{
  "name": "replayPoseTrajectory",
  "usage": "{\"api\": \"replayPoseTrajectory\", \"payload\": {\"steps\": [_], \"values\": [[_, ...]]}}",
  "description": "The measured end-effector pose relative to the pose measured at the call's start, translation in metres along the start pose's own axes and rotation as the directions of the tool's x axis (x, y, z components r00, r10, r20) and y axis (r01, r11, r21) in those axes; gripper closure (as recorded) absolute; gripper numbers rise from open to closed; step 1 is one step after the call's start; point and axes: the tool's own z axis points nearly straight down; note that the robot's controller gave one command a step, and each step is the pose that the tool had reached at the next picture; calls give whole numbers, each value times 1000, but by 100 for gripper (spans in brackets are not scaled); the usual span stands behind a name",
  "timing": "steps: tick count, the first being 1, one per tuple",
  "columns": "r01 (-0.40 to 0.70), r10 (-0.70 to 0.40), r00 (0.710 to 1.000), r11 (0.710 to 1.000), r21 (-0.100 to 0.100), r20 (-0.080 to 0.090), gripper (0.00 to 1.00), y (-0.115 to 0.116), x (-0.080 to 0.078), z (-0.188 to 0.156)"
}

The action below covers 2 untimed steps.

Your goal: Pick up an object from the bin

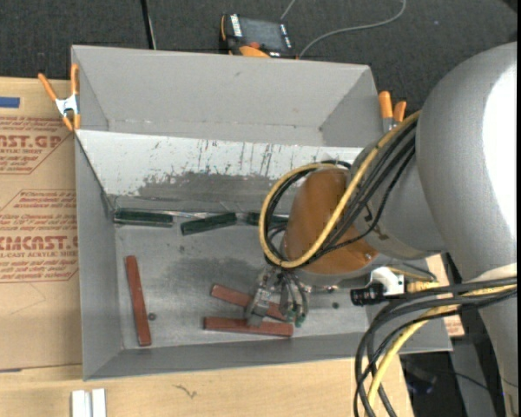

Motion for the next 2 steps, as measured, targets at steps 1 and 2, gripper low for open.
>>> {"api": "replayPoseTrajectory", "payload": {"steps": [1,2], "values": [[-6,6,1000,1000,-3,6,100,12,-22,-113],[3,-3,1000,1000,-2,3,100,13,-33,-150]]}}
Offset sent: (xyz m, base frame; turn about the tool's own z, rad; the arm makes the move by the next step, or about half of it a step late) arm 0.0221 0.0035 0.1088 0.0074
